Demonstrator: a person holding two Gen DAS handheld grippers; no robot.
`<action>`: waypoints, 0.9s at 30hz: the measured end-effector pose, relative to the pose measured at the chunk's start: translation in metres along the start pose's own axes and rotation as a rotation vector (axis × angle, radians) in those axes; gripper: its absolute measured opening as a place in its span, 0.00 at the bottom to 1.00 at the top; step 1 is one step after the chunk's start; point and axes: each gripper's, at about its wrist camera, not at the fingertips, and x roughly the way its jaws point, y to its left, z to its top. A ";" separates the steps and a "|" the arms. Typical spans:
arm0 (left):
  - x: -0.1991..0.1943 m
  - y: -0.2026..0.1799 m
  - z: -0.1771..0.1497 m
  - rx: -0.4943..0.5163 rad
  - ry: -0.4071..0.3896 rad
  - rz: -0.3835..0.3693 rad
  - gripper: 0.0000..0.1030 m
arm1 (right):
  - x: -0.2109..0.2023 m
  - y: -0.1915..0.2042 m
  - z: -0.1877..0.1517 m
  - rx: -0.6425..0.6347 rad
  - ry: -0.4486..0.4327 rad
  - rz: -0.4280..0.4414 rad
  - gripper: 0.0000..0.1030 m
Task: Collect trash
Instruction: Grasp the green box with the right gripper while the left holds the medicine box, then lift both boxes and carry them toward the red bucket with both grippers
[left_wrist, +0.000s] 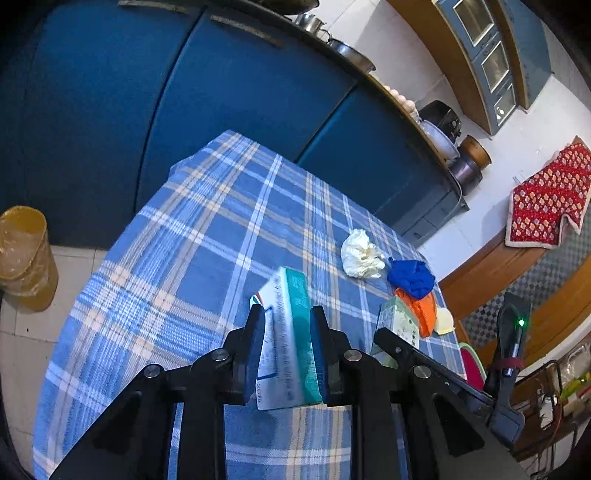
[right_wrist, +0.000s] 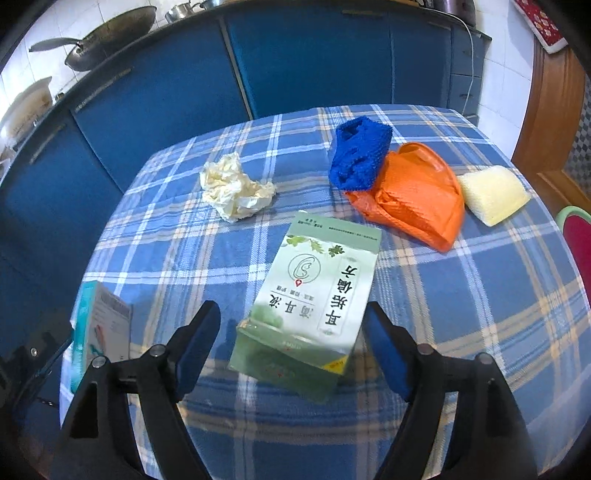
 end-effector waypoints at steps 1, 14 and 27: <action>0.002 0.000 0.000 0.000 0.008 -0.003 0.23 | 0.002 -0.001 0.000 0.001 0.007 -0.002 0.77; 0.008 -0.011 -0.004 0.033 0.037 0.021 0.48 | -0.005 -0.013 -0.005 -0.006 -0.005 -0.023 0.65; 0.023 -0.021 -0.012 0.096 0.063 0.106 0.50 | -0.053 -0.043 -0.015 0.044 -0.068 0.031 0.63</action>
